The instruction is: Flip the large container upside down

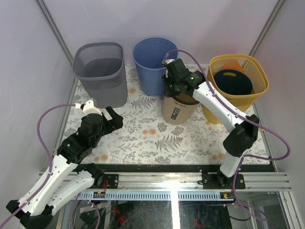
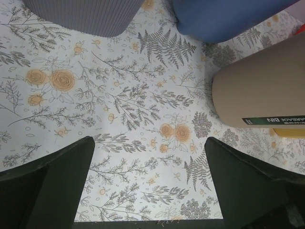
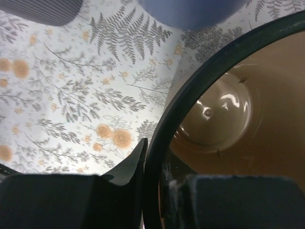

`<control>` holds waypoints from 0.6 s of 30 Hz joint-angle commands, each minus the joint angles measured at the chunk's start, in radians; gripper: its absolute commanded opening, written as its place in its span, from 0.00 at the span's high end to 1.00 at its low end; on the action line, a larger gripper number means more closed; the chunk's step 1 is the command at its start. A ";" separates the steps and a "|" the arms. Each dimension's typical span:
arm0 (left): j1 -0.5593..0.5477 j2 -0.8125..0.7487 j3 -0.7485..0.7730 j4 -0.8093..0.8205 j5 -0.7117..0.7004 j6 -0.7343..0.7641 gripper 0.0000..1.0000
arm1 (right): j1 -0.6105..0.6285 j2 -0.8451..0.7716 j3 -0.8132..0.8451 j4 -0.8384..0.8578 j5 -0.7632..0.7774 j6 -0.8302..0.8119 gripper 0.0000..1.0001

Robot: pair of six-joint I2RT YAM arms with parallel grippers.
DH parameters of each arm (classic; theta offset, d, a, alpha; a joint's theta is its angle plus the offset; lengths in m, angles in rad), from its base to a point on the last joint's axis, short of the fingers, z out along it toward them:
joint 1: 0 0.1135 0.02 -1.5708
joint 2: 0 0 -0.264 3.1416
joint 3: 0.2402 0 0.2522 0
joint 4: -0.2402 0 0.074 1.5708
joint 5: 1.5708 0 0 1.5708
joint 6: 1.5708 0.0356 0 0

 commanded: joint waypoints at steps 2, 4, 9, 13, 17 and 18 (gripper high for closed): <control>-0.006 -0.012 0.015 -0.026 -0.022 -0.003 0.00 | 0.016 -0.021 0.123 0.023 -0.161 0.072 1.00; -0.006 -0.018 0.016 -0.026 -0.026 -0.006 0.00 | 0.017 -0.036 0.149 0.039 -0.233 0.100 1.00; -0.006 -0.037 0.023 -0.030 -0.033 -0.021 0.00 | 0.016 -0.102 0.066 0.198 -0.410 0.205 1.00; -0.006 -0.039 0.022 -0.035 -0.025 -0.040 0.00 | 0.016 -0.189 -0.162 0.491 -0.523 0.326 1.00; -0.007 -0.061 0.013 -0.034 -0.014 -0.066 0.00 | 0.017 -0.227 -0.380 0.815 -0.641 0.494 1.00; -0.006 -0.068 0.008 -0.031 -0.012 -0.072 0.00 | 0.017 -0.232 -0.427 0.890 -0.657 0.533 1.00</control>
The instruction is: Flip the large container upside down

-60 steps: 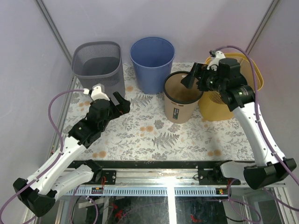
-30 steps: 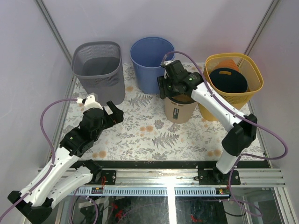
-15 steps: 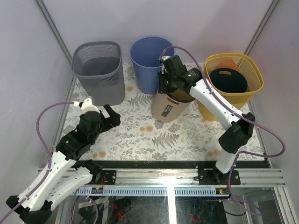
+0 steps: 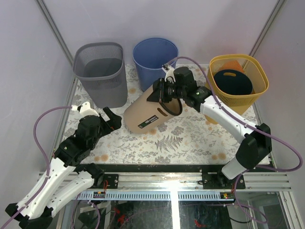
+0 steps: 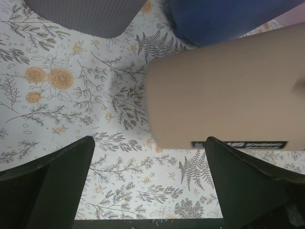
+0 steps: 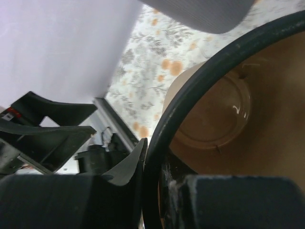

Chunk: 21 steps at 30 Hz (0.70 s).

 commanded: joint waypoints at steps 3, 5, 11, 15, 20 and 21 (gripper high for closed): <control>-0.006 -0.042 -0.002 0.005 0.008 -0.052 0.00 | 0.010 -0.047 -0.213 0.538 -0.179 0.251 1.00; -0.006 -0.044 -0.006 0.013 0.019 -0.062 0.00 | 0.008 -0.045 -0.244 0.557 -0.174 0.251 1.00; -0.006 -0.033 -0.018 0.029 0.038 -0.090 0.00 | 0.008 -0.029 -0.306 0.608 -0.184 0.260 1.00; -0.007 -0.019 -0.033 0.046 0.041 -0.111 0.00 | 0.008 -0.029 -0.319 0.538 -0.150 0.214 0.83; -0.006 0.019 -0.048 0.061 0.044 -0.150 0.00 | 0.008 -0.044 -0.313 0.394 -0.073 0.127 0.54; -0.006 0.026 -0.054 0.068 0.046 -0.155 0.00 | 0.008 -0.045 -0.305 0.355 -0.053 0.110 0.49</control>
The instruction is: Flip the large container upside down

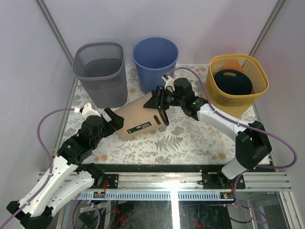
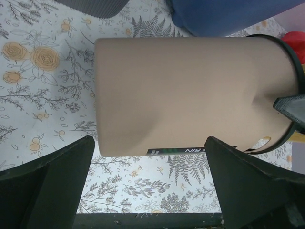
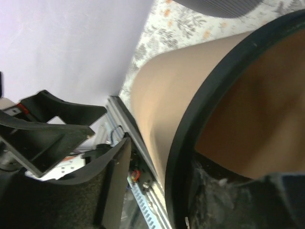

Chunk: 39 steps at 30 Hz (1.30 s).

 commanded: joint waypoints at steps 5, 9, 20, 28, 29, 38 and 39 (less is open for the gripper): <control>-0.006 0.046 -0.039 0.088 0.011 -0.060 0.00 | 0.006 -0.036 0.052 -0.229 0.142 -0.161 0.45; -0.005 0.061 -0.062 0.132 0.004 -0.069 0.00 | 0.007 -0.042 0.084 -0.334 0.232 -0.219 0.43; 0.030 0.174 -0.064 0.253 0.002 0.001 0.00 | 0.020 -0.050 0.200 -0.586 0.468 -0.338 0.41; 0.088 0.176 -0.098 0.319 0.074 0.020 0.00 | 0.092 -0.041 0.220 -0.609 0.669 -0.365 0.46; 0.089 0.176 -0.094 0.314 0.078 0.024 0.00 | 0.111 -0.037 0.222 -0.596 0.708 -0.365 0.46; 0.095 0.166 -0.066 0.280 0.102 0.062 0.00 | 0.249 0.035 0.214 -0.499 1.062 -0.329 0.56; 0.096 0.160 -0.066 0.275 0.103 0.069 0.00 | 0.258 0.037 0.199 -0.474 1.088 -0.324 0.59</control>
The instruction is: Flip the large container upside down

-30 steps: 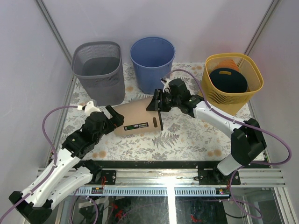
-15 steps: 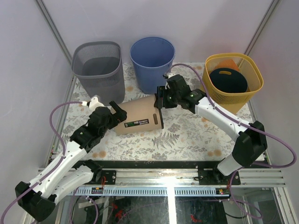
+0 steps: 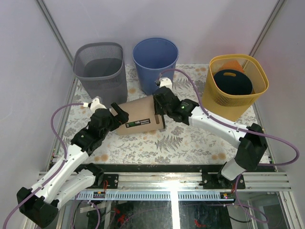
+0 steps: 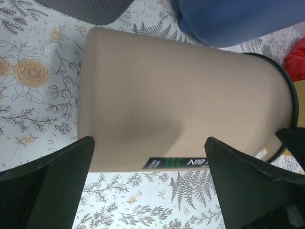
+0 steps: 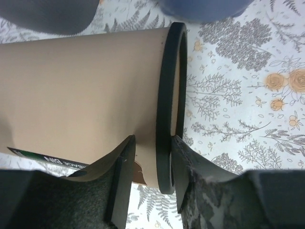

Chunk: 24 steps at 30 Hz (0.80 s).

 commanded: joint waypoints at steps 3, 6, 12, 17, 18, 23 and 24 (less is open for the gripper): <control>0.011 -0.027 0.029 0.014 0.043 0.050 0.00 | 0.053 0.033 -0.039 0.143 0.291 0.028 0.66; 0.012 -0.038 0.031 0.003 0.058 0.059 0.00 | 0.073 0.053 -0.062 0.196 0.348 0.026 0.69; 0.012 -0.066 0.025 -0.008 0.085 0.083 0.00 | 0.096 0.109 -0.100 0.272 0.440 0.052 0.60; 0.012 -0.091 0.014 -0.016 0.100 0.109 0.00 | 0.105 0.171 -0.112 0.347 0.502 0.045 0.57; 0.012 -0.096 0.013 -0.018 0.101 0.114 0.00 | 0.105 0.186 -0.109 0.357 0.513 0.044 0.58; 0.012 -0.118 0.015 -0.031 0.115 0.130 0.00 | 0.105 0.222 -0.106 0.391 0.554 0.046 0.81; 0.012 -0.123 0.016 -0.034 0.116 0.132 0.00 | 0.106 0.222 -0.112 0.401 0.556 0.046 0.85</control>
